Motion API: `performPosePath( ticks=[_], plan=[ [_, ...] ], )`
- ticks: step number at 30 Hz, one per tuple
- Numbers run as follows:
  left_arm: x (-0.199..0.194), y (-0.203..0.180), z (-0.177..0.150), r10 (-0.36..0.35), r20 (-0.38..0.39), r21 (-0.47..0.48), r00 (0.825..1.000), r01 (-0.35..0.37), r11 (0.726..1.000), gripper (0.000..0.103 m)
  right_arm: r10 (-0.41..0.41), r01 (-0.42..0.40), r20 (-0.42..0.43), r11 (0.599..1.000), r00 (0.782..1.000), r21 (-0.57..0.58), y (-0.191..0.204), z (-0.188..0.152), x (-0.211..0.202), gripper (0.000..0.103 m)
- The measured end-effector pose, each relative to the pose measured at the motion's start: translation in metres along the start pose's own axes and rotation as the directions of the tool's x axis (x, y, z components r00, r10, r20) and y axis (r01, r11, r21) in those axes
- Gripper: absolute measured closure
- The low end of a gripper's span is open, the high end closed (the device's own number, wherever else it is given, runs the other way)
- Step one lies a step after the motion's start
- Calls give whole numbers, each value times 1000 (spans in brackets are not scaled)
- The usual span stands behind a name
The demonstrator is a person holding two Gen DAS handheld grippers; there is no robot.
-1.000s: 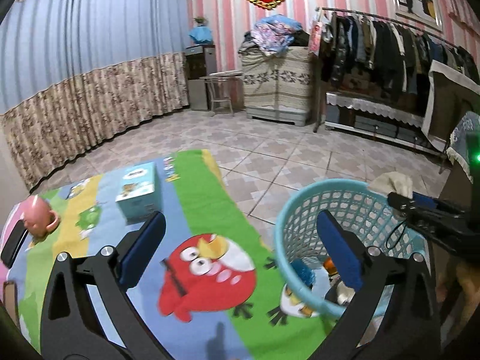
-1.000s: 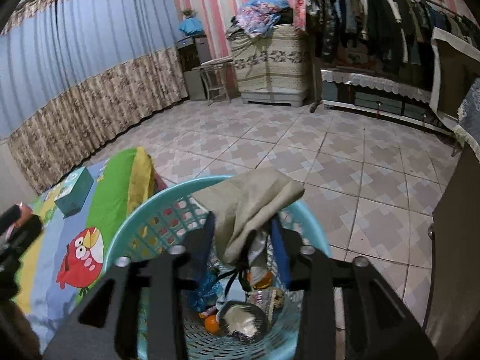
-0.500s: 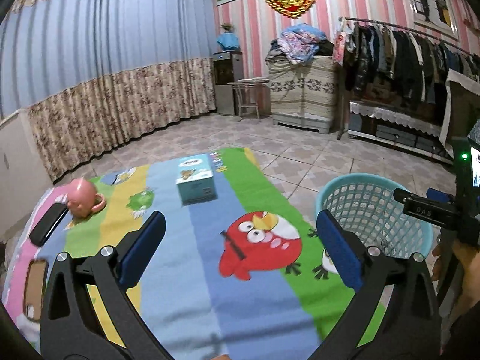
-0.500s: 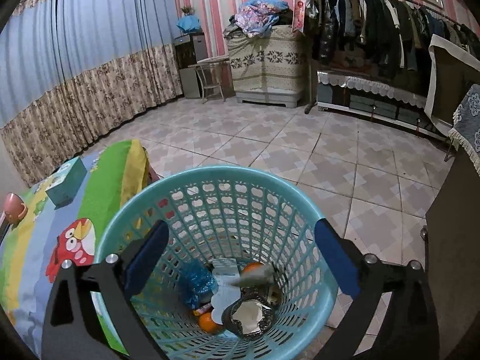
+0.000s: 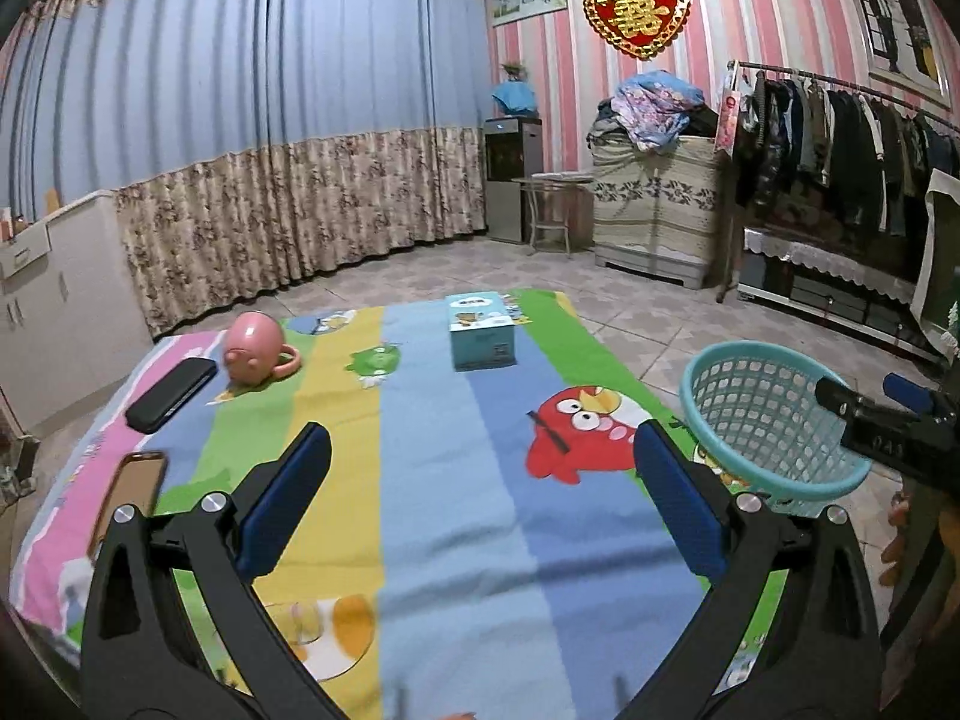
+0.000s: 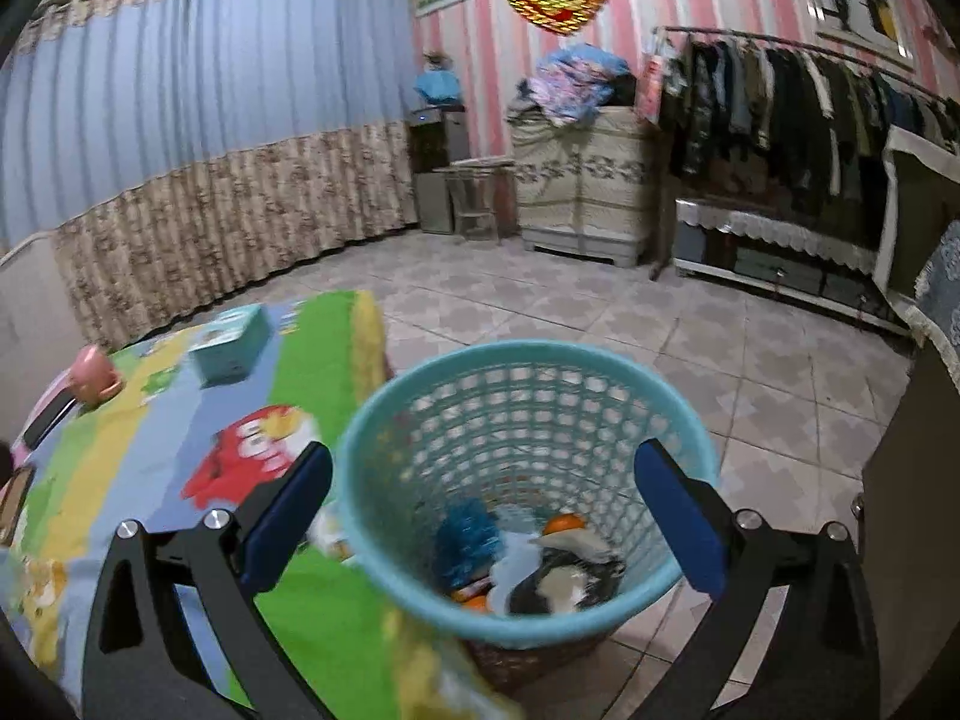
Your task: Collect trash
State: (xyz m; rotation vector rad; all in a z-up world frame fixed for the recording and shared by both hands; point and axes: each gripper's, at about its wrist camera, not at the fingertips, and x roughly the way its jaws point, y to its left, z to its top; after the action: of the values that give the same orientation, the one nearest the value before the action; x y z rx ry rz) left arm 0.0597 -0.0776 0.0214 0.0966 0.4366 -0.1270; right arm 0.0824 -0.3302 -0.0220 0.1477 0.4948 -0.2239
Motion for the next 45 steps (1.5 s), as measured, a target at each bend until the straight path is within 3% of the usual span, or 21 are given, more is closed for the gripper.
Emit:
performPosePath(
  ticks=[5, 14, 20, 45],
  plan=[
    [-18, 17, -15, 28, 7, -11, 1000, -28, 1000, 5, 57, -57, -1, 996, 998, -62, 35, -20, -26, 5],
    [-31, 50, -36, 51, -6, -77, 999, -52, 996, 5, 93, -80, 65, 980, 994, -180, 78, -42, -69, 5],
    [-34, 57, -40, 46, 3, -93, 999, -46, 995, 5, 130, -112, 87, 976, 988, -188, 82, -42, -75, 5],
    [-38, 49, -42, 29, 29, -88, 999, -27, 996, 5, 110, -91, 101, 980, 989, -178, 83, -41, -74, 5]
  ],
)
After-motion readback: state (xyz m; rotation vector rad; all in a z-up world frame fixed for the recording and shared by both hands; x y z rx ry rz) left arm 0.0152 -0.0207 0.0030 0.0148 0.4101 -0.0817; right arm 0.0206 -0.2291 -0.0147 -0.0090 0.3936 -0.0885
